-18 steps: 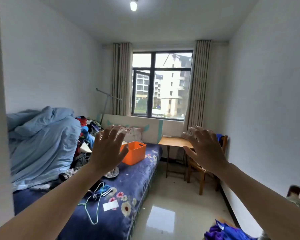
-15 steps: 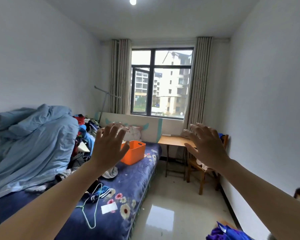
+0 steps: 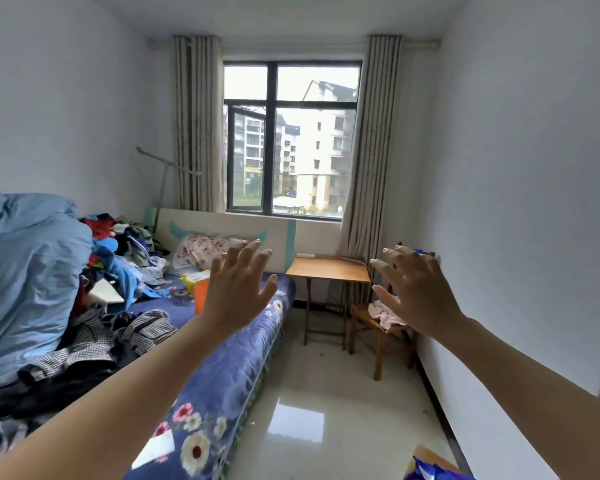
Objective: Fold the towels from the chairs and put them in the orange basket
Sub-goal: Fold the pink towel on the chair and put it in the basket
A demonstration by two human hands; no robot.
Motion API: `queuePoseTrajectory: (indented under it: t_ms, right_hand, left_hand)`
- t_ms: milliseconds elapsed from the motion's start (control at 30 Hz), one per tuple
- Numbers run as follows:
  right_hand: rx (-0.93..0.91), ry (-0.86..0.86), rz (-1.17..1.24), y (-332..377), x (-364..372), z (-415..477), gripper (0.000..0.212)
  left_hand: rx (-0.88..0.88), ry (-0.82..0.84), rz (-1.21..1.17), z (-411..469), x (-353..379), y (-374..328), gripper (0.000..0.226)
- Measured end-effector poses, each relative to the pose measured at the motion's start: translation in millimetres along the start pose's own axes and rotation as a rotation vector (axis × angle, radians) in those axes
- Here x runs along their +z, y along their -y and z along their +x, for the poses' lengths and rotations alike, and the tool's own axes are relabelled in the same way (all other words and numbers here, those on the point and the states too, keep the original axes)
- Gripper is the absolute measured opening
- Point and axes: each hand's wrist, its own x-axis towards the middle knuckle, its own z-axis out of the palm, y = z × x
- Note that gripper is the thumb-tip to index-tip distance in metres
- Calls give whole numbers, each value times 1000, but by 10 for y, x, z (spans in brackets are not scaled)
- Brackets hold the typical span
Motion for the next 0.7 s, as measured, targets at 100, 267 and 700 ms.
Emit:
queuePoseTrajectory:
  t_ms: [100, 267, 700]
  right_hand:
    - [-5, 22, 8, -350, 470, 66, 49]
    - [44, 26, 125, -585, 1335, 134, 47]
    - [1, 154, 137, -590, 3531, 399, 41]
  left_hand:
    - [-5, 5, -5, 318, 391, -118, 45]
    - [-104, 89, 15, 637, 1023, -86, 44]
    - [-269, 210, -59, 1145, 2784, 784, 59]
